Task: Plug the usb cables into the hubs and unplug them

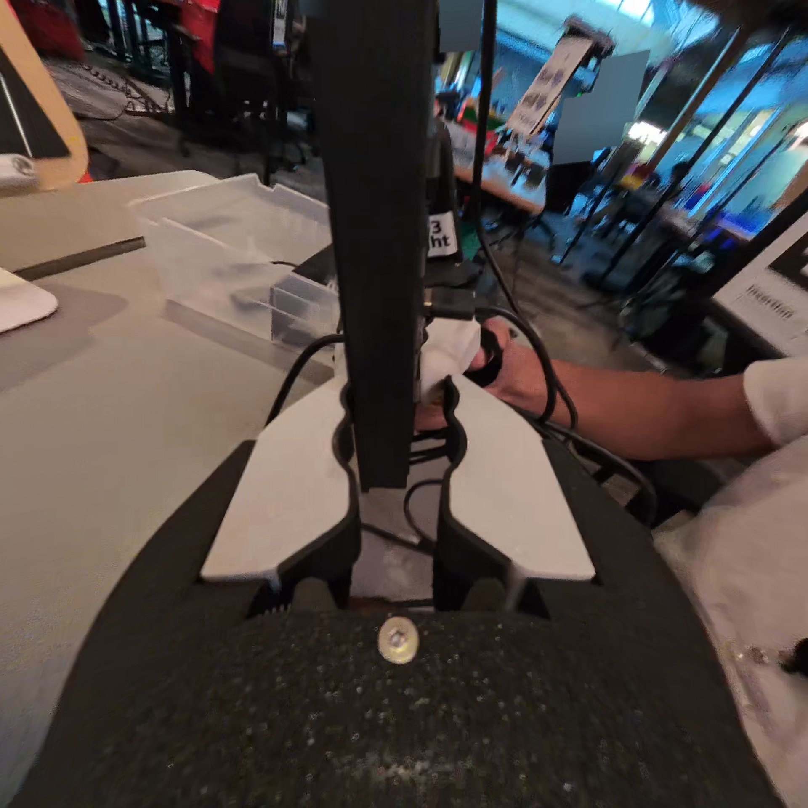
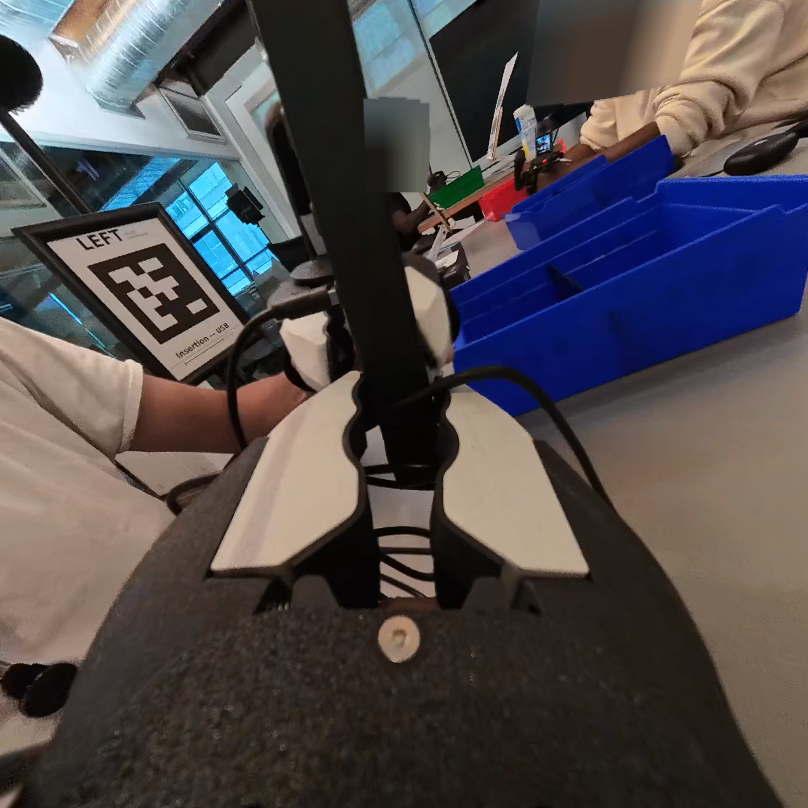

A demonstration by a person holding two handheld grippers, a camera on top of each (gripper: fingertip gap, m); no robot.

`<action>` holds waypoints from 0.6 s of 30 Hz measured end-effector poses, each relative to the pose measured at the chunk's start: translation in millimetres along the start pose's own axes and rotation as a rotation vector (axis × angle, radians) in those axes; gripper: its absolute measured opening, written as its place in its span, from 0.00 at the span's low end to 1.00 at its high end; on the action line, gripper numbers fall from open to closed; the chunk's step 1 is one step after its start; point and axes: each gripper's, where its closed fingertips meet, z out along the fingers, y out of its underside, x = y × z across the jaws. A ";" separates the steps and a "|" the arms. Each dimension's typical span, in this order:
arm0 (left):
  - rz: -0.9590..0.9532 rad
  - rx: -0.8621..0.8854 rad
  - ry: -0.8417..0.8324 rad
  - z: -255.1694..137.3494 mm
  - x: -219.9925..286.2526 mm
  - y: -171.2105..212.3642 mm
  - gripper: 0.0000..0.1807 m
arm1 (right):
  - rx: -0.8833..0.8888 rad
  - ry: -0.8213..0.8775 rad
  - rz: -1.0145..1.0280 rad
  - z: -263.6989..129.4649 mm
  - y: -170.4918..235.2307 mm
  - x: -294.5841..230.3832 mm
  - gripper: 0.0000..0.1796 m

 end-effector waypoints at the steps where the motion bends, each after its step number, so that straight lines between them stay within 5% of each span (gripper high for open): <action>1: -0.019 0.020 0.018 -0.4 0.2 0.5 0.20 | 0.003 -0.008 0.012 -0.1 0.5 0.2 0.15; 5: 0.013 0.075 -0.014 -8.1 -7.5 2.1 0.14 | -0.029 0.026 0.062 1.4 3.6 8.4 0.18; 10: 0.006 0.110 -0.170 -23.0 -35.9 6.9 0.13 | -0.114 0.153 0.052 -11.2 7.0 24.8 0.09; 13: -0.016 0.153 -0.252 -35.6 -50.2 5.9 0.13 | -0.249 0.490 0.047 -46.6 12.8 67.7 0.01; 15: -0.045 0.226 -0.293 -42.8 -55.5 -0.8 0.13 | -0.395 0.774 0.036 -78.7 21.7 94.9 0.07; 18: -0.073 0.314 -0.348 -51.9 -60.9 -10.4 0.13 | -0.636 0.901 0.067 -99.1 46.7 98.8 0.15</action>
